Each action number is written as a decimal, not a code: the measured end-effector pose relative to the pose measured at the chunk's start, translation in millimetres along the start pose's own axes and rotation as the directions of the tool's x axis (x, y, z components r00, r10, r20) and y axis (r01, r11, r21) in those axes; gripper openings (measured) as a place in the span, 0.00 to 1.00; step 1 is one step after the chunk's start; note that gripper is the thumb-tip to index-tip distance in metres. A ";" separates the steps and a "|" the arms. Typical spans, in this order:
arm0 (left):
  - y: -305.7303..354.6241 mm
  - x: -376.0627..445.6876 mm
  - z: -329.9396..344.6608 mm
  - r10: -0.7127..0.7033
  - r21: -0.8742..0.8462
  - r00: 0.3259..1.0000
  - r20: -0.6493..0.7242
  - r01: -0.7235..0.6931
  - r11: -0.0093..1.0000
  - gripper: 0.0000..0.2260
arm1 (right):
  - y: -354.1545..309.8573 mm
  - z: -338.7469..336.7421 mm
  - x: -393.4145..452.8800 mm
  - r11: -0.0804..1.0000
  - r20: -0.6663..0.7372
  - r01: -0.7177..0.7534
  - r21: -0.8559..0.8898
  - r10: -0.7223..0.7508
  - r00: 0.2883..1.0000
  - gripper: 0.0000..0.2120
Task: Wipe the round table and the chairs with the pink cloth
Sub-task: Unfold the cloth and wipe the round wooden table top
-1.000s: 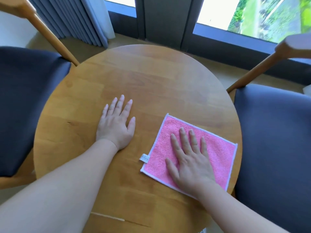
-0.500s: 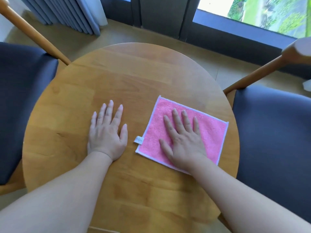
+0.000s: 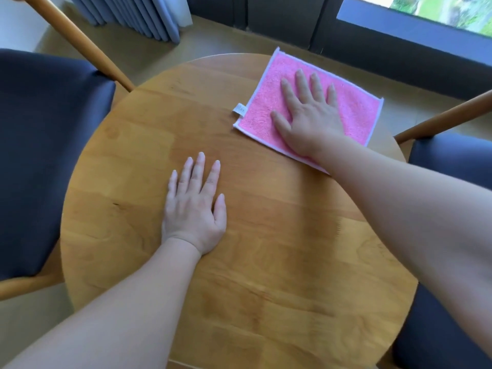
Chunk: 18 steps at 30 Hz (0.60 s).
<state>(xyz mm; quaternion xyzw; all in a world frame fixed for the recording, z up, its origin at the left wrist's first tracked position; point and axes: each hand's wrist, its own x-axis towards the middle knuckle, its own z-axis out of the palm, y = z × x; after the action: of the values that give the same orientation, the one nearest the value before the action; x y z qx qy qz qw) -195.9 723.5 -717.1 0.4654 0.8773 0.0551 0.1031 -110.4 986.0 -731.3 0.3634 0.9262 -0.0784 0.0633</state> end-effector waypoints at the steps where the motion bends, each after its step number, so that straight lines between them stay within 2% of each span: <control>1: 0.0 0.2 -0.1 0.003 -0.004 1.000 -0.002 -0.003 1.000 0.29 | -2.3 0.6 -7.2 1.000 0.005 0.012 -0.004 -0.012 1.000 0.35; 5: 0.2 0.6 0.6 0.004 0.004 1.000 -0.002 -0.004 1.000 0.29 | -22.4 11.2 -61.2 0.996 0.013 0.085 -0.006 -0.085 0.996 0.34; 12: 0.3 0.3 -2.4 0.013 0.024 0.999 0.053 -0.015 1.000 0.29 | -61.7 30.1 -158.3 0.993 0.040 0.115 0.021 -0.116 0.992 0.33; 18: 1.1 0.7 0.7 -0.001 -0.004 1.000 -0.002 0.001 1.000 0.28 | -60.7 37.9 -206.2 0.976 0.056 0.214 0.027 -0.215 0.975 0.33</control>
<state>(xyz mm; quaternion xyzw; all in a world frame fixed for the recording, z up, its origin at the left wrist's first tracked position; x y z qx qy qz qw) -195.3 724.7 -717.7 0.4647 0.8776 0.0570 0.1032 0.5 798.1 -726.4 0.2593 0.9569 -0.1052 0.0777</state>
